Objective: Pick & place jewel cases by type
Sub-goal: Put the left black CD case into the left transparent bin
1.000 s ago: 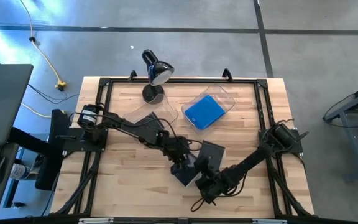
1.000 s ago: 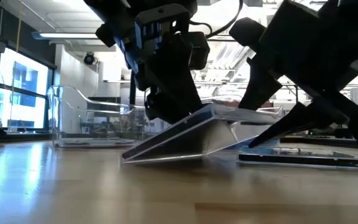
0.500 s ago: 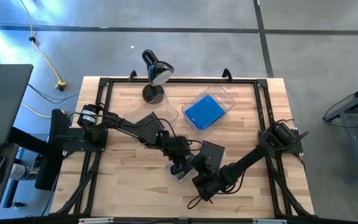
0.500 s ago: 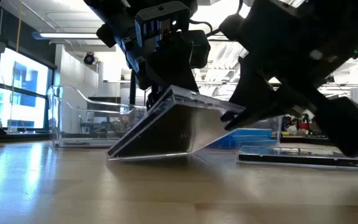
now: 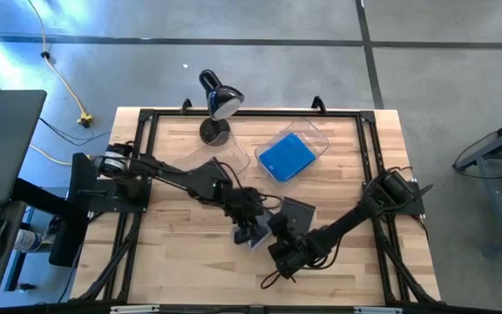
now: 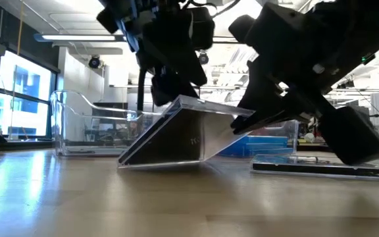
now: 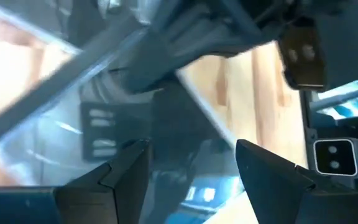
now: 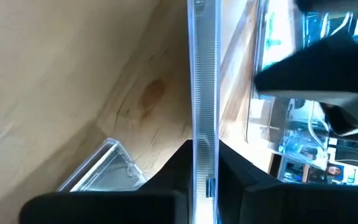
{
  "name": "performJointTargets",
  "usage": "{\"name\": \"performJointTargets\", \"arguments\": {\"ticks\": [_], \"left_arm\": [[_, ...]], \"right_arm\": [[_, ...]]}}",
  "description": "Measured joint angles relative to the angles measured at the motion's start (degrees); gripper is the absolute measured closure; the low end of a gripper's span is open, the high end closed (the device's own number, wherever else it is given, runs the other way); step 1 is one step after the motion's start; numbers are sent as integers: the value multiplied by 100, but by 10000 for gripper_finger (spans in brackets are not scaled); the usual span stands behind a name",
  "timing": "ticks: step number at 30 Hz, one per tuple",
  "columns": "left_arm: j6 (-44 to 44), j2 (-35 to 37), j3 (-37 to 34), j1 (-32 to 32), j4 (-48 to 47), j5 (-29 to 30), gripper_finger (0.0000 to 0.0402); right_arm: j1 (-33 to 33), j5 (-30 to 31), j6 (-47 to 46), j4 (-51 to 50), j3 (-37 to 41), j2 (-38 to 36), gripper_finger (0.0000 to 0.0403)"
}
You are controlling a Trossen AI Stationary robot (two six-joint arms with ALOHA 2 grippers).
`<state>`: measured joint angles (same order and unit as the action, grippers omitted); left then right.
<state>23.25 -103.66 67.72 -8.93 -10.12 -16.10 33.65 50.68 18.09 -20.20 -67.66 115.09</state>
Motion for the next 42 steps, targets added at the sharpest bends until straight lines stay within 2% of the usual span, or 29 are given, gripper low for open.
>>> {"name": "performJointTargets", "arguments": {"ticks": [7, 16, 27, 37, 42], "left_arm": [[-73, 640, -2, 9, -829, 85, 172], [-46, 1603, 0, 9, -1841, 186, 172], [-23, 2304, 2, -6, -2003, 668, 172], [409, 2696, 2, -8, -2284, 590, 172], [559, 2966, 5, -8, -2513, 513, 172]], "right_arm": [[7, 128, 42, 26, 0, 0, 387], [9, 112, 188, 129, 0, 4, 372], [7, 145, 192, 165, 0, 7, 351], [7, 200, 149, 235, 2, 7, 381], [7, 289, 149, 291, 2, 7, 384]]}}
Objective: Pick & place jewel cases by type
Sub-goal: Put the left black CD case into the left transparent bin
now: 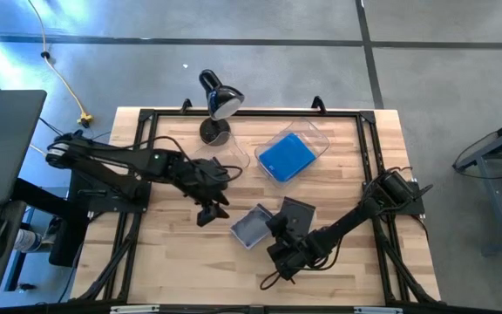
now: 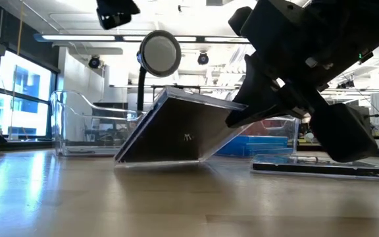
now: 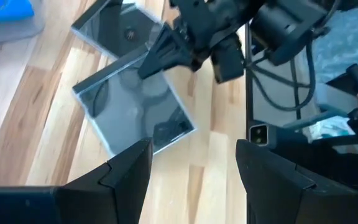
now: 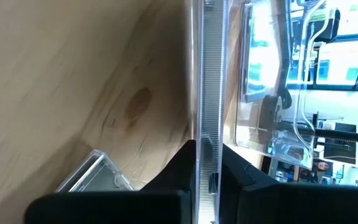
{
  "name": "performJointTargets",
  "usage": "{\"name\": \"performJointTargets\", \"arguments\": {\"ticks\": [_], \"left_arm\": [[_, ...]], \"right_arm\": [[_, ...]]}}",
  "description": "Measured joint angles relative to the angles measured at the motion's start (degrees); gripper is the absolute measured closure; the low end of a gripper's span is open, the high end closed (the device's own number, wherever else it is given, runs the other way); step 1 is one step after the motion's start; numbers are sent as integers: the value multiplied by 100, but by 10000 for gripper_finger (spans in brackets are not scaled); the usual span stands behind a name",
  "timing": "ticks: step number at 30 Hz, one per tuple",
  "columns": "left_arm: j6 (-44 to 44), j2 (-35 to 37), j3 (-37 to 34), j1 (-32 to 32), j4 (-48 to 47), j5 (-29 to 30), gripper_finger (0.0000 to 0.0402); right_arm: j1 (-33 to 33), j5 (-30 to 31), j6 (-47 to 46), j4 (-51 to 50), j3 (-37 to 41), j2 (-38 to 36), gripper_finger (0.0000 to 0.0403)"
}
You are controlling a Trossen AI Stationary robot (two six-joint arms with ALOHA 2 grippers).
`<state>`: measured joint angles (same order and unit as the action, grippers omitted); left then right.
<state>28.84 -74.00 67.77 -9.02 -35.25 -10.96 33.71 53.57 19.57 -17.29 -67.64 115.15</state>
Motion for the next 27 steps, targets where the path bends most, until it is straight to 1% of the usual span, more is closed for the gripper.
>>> {"name": "performJointTargets", "arguments": {"ticks": [2, 8, 11, 14, 16, 21, 27], "left_arm": [[18, 134, -2, 0, -183, 0, 172], [187, 509, 2, 0, -177, 3, 172], [195, 698, -2, 0, -219, 71, 172], [197, 893, -2, 0, -317, 202, 172], [197, 997, 2, 0, -269, 286, 172], [207, 1275, 1, 2, -445, 413, 172], [316, 1529, -1, 0, -564, 413, 172]], "right_arm": [[0, 41, 0, 92, 2, 0, 382], [0, 141, 22, 289, 2, 0, 380], [0, 322, 251, 429, 2, 2, 385], [-35, 613, 655, 814, 2, 2, 386], [-93, 692, 863, 1146, 2, 2, 385], [-301, 742, 1661, 1852, 2, 2, 381], [-780, 669, 2994, 2927, 2, 2, 380]]}}
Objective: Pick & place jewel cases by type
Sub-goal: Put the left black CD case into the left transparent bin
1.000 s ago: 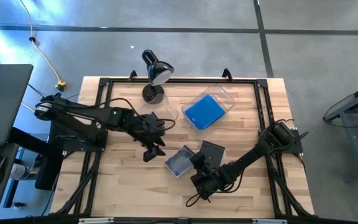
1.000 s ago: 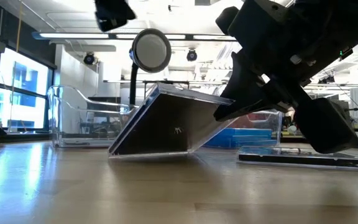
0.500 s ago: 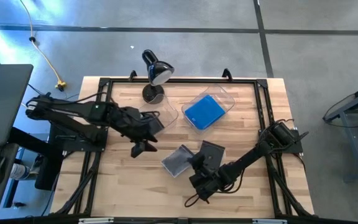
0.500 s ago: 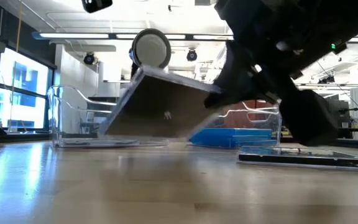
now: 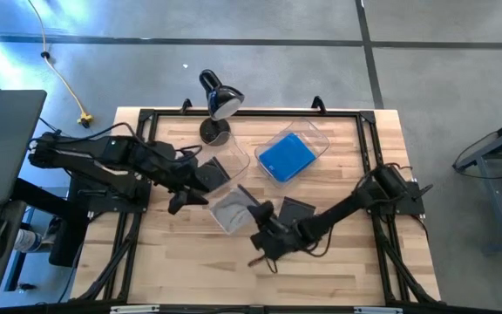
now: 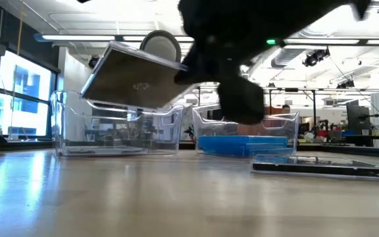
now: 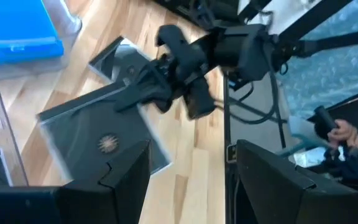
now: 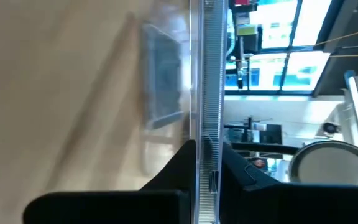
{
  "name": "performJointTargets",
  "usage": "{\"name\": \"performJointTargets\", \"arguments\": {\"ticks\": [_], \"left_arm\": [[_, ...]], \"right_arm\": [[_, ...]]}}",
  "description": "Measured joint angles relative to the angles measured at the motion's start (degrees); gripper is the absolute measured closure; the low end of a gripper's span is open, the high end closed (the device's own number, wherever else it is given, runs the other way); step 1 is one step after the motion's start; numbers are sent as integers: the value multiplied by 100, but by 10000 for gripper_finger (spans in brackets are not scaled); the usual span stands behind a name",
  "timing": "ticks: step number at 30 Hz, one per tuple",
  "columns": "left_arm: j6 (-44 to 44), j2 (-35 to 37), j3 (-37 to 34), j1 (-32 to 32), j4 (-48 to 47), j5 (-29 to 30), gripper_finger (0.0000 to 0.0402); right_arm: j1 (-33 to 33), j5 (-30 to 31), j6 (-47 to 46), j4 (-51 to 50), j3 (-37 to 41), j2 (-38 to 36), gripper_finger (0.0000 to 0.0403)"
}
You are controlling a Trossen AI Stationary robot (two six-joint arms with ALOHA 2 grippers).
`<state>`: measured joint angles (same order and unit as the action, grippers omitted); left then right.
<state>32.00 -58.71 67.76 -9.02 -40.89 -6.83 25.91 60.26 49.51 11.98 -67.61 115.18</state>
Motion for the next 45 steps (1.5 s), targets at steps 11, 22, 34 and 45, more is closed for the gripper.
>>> {"name": "performJointTargets", "arguments": {"ticks": [11, 22, 34, 45], "left_arm": [[-54, 202, 1, 0, -90, 9, 172], [-353, 199, -1, 0, -130, -4, 172], [-368, 199, -1, 0, -130, 29, 172], [-368, 196, -1, 0, -130, 190, 172]], "right_arm": [[-1105, -866, 1940, 1966, 0, -2, 380], [-2051, -1888, 1941, 1779, 0, -7, 380], [-2253, -3221, 1643, 1141, -12, -7, 380], [-2371, -3519, 825, 545, -797, 26, 380]]}}
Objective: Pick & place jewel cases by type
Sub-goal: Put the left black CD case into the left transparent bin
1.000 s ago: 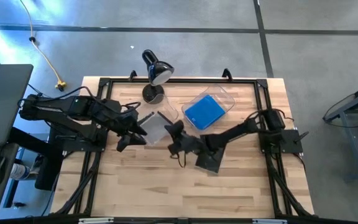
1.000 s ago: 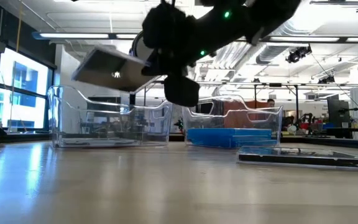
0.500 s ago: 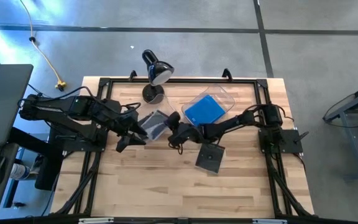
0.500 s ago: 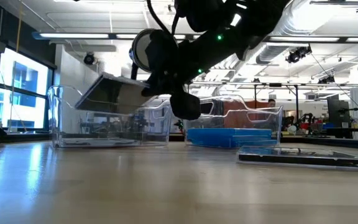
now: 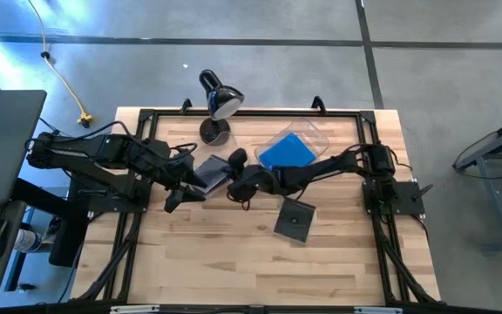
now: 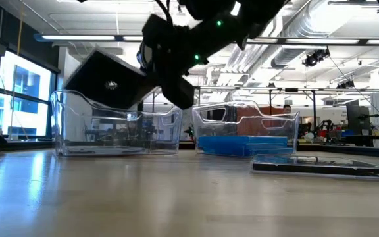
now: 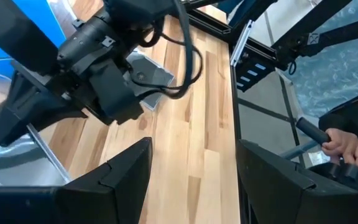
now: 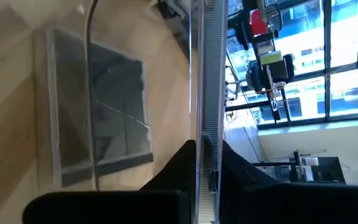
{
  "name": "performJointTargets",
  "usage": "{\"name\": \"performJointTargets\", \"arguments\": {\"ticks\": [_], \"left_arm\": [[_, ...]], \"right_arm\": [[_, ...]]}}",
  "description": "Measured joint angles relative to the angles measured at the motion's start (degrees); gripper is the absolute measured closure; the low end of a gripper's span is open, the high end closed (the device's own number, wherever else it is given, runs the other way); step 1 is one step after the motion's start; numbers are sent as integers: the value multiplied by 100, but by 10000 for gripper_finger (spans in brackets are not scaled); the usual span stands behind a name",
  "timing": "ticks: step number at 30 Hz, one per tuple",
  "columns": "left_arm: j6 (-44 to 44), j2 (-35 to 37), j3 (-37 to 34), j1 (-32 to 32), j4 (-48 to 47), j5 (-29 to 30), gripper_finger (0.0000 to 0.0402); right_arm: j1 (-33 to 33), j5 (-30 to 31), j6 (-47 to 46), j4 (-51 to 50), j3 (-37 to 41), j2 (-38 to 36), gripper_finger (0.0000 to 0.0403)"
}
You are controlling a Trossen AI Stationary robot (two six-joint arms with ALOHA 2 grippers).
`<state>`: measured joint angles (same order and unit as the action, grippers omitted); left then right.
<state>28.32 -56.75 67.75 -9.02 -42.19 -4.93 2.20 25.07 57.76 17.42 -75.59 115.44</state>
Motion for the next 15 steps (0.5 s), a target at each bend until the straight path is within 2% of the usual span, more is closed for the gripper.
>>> {"name": "performJointTargets", "arguments": {"ticks": [10, 15], "left_arm": [[-91, 0, 0, 0, 2, 16, 172], [-103, -2, 0, 0, 5, 15, 172]], "right_arm": [[0, -306, -388, -186, -136, 11, 380], [-12, -304, -451, 96, -137, 324, 380]]}}
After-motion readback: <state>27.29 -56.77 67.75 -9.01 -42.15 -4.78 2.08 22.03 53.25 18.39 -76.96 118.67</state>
